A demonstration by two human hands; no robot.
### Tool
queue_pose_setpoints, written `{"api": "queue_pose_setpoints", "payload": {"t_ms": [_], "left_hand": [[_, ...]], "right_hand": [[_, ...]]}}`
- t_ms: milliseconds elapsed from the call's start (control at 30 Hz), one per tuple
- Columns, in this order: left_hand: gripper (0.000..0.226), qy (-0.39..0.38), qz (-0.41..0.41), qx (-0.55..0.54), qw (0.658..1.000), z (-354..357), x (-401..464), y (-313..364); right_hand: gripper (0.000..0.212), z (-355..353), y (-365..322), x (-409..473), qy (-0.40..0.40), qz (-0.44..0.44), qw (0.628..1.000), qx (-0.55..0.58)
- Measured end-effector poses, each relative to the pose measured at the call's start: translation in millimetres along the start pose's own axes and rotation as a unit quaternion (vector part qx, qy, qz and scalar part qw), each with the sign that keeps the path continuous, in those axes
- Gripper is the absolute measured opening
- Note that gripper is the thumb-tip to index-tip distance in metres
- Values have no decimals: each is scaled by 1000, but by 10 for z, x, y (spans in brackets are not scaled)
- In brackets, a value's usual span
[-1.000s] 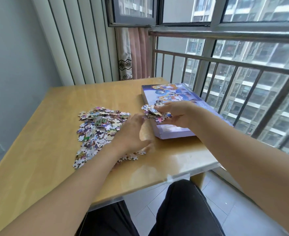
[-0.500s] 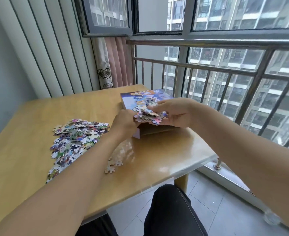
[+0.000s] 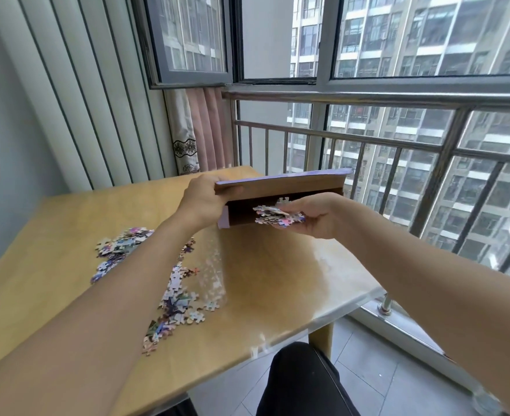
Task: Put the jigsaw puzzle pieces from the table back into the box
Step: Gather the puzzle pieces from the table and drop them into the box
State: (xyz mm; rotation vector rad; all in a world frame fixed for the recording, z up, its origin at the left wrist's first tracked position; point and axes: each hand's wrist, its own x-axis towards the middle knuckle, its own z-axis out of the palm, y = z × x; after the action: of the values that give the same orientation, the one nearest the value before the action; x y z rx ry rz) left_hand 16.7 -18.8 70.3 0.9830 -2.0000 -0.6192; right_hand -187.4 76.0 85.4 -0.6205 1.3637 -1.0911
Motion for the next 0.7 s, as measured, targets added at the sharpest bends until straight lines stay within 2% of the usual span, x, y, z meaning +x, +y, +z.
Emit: {"api": "queue_pose_setpoints", "payload": {"t_ms": [100,267,433,567,700], "left_hand": [[5,-3,14,-8,1000,-15,2,66],[19,-9,11,-18,1000,-35,41,109],[24,-14,10,-26,1000,-46,60,147],[28,-15,10,-26,999,-67,88,207],[17,-14,12,-47,999,-69,115,242]], "right_hand": [[15,-2,-47,23,16,1,1000,4],[27,18,-136,54,54,-15,998,14],[10,30,-240,18,61,-23,998,-12],[9,83,-286,95,83,-22,996,-34],[13,180,-374,167,76,-29,996,36]]}}
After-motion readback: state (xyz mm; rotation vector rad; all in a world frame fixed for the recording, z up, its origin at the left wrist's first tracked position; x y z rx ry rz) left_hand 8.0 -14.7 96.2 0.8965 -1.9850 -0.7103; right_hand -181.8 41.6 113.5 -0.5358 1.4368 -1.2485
